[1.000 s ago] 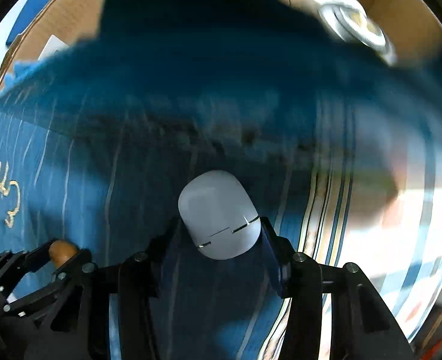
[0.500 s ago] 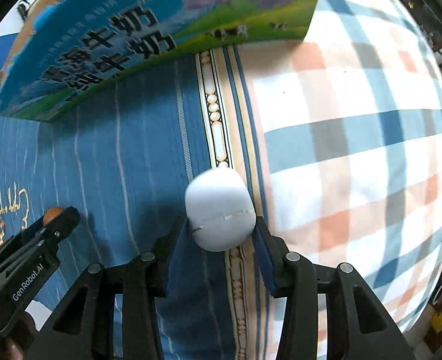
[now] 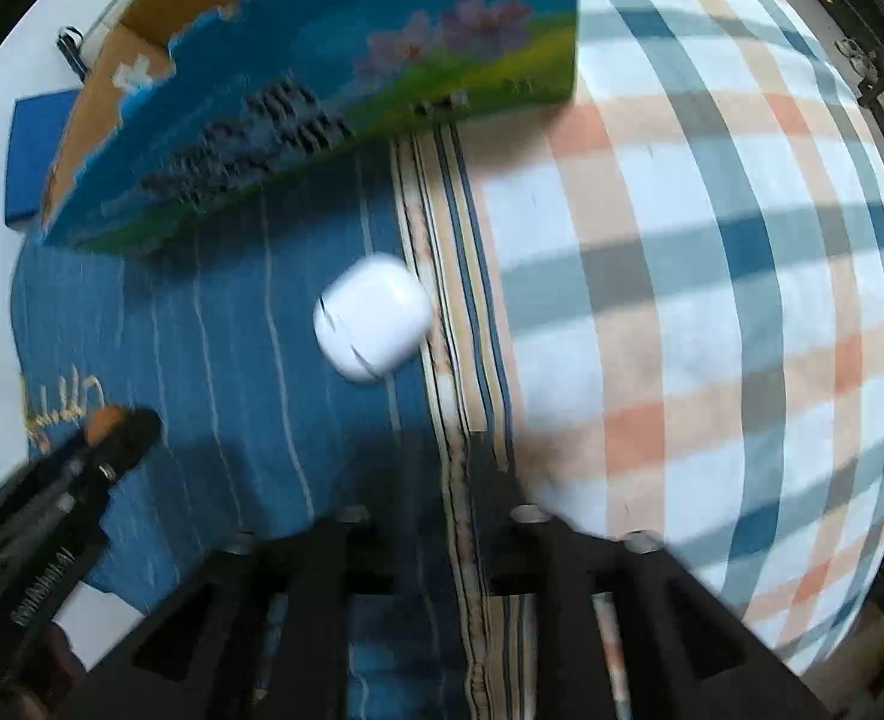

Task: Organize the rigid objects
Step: 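Carry the walnut and white case into the box with both tools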

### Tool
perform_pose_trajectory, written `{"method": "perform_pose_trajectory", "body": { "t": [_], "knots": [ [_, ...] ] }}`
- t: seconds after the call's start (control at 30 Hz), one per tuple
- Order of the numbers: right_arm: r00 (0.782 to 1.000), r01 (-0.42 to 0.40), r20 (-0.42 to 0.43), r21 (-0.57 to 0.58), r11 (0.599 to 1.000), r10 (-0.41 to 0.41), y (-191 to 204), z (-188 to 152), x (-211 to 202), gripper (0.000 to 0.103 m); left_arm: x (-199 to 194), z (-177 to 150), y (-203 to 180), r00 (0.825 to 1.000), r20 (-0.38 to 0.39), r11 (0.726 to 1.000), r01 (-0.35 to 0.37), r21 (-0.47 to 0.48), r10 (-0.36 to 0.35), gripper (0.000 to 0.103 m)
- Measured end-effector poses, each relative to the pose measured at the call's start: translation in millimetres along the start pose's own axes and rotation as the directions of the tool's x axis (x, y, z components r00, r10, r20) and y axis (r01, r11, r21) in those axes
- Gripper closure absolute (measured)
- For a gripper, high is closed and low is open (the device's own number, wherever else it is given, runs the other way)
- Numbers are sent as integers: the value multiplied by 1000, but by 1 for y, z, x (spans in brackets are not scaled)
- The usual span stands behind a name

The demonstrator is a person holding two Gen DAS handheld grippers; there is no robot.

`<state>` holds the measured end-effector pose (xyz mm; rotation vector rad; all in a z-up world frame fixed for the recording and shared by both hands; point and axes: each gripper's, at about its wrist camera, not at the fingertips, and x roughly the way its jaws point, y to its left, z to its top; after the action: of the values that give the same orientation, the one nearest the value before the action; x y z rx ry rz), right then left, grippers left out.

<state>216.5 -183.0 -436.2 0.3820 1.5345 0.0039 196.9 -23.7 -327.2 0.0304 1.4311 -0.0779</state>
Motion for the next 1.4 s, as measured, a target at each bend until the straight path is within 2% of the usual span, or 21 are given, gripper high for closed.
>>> {"method": "perform_pose_trajectory", "body": {
  "t": [0.07,0.1,0.13,0.23,0.33,0.37,0.43,0.63,0.77,0.93,1.3,1.4],
  "knots": [
    [998,-33,52,29,999,31,7,16,-1,32,16,12,11,1000,-3,1000,-4,-12,4,64],
    [998,-38,58,22,999,37,11,26,1,25,19,14,14,1000,-5,1000,-11,-21,11,64],
    [998,-30,56,-6,1000,30,20,37,7,23,25,17,19,1000,-10,999,-16,-29,16,64],
    [998,57,13,-138,989,-56,46,55,33,23,35,24,29,999,-24,998,-35,-51,34,64],
    [975,197,-42,-276,941,-217,68,60,61,33,41,29,37,998,-33,996,-51,-67,49,64],
    [961,265,17,-327,907,-275,78,56,62,42,41,29,39,998,-34,996,-52,-70,50,64],
    [956,285,27,-343,895,-293,82,54,63,43,42,29,42,998,-37,996,-53,-78,51,64],
    [964,254,3,-289,923,-265,60,44,47,43,37,25,43,999,-26,996,-38,-86,35,64],
    [976,217,47,-264,940,-212,46,36,8,43,20,21,39,1000,-1,996,-14,-83,14,64],
    [982,171,116,-233,957,-147,33,27,-48,43,-20,16,27,998,56,998,28,-52,-26,64],
    [963,99,267,-203,974,-42,63,6,-154,43,-102,25,8,978,190,996,89,19,-91,64],
    [957,72,291,-199,977,-12,71,13,-165,43,-116,35,6,971,216,994,103,26,-106,64]
  ]
}}
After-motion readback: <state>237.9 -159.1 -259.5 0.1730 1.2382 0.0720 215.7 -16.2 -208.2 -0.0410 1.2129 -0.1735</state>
